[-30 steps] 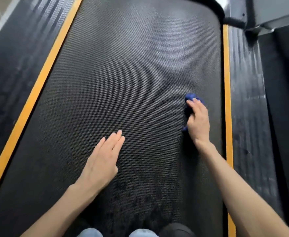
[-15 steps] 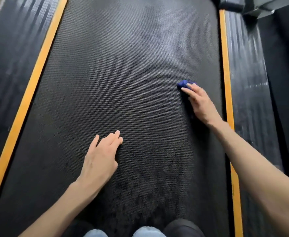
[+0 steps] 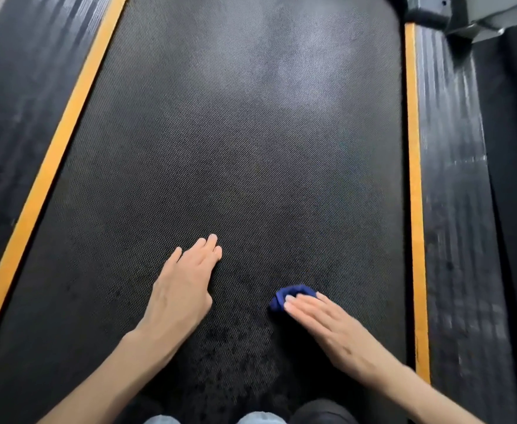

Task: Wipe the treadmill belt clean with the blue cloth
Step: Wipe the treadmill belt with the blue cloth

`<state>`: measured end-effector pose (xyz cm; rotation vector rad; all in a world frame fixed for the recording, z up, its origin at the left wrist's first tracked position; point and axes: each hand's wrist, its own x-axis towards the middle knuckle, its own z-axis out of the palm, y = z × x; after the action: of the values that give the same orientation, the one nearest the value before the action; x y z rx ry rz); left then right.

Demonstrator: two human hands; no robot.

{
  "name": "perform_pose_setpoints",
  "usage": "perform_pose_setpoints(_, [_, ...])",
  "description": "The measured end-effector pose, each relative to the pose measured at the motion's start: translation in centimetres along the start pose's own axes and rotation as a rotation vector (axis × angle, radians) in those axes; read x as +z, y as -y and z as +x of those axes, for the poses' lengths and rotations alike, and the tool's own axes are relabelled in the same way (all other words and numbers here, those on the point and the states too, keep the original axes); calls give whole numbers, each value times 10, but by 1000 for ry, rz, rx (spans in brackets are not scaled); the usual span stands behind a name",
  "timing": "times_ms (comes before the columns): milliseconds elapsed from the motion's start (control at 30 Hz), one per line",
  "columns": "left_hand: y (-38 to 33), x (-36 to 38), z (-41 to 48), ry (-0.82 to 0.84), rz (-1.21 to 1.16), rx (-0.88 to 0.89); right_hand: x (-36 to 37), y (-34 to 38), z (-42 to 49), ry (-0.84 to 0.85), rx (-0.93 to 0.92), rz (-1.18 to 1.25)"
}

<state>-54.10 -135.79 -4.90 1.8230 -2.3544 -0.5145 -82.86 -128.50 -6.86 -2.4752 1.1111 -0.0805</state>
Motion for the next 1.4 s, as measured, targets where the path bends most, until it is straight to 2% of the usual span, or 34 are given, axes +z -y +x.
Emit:
perform_pose_setpoints(67, [-1, 0, 0, 14, -4, -6, -9, -24, 9, 7, -66, -85])
perform_pose_setpoints(100, [-2, 0, 0, 19, 0, -9, -16, -39, 20, -41, -21, -83])
perform_pose_setpoints(233, [-3, 1, 1, 55, 36, 2, -53, -131, 78, -312, 460, -7])
perform_pose_setpoints(300, [-3, 0, 2, 73, 69, 12, -74, -167, 106, -415, 638, 40])
perform_pose_setpoints(367, [-3, -1, 3, 80, 88, 21, -86, -180, 130, -547, 813, 122])
perform_pose_setpoints(433, [-2, -1, 3, 82, 92, 22, -78, -167, 139, -686, 905, 156])
perform_pose_setpoints(500, [0, -2, 3, 91, 80, 20, -59, -131, 128, -743, 863, 116])
perform_pose_setpoints(600, [2, -1, 2, 92, 40, 6, -19, -60, 78, -712, 835, 90])
perform_pose_setpoints(700, [0, -1, 4, 87, 14, -12, 10, 4, 25, -680, 913, 108])
perform_pose_setpoints(767, [-1, -3, 4, 92, 14, -8, 18, 19, 11, -689, 970, 129])
perform_pose_setpoints(933, [4, -3, 3, 109, -24, -5, 6, -22, 38, -720, 974, -17])
perform_pose_setpoints(1100, [5, -2, 4, 103, -44, -2, -53, -145, 92, -705, 880, -77])
perform_pose_setpoints(1200, [4, -3, 4, 116, -63, -45, -83, -185, 115, -669, 901, -12])
perform_pose_setpoints(1300, [3, -3, 4, 94, -58, -67, -73, -167, 105, -676, 820, 59])
perform_pose_setpoints(1400, [6, -1, 2, 96, -70, -66, -38, -107, 61, -651, 730, 118])
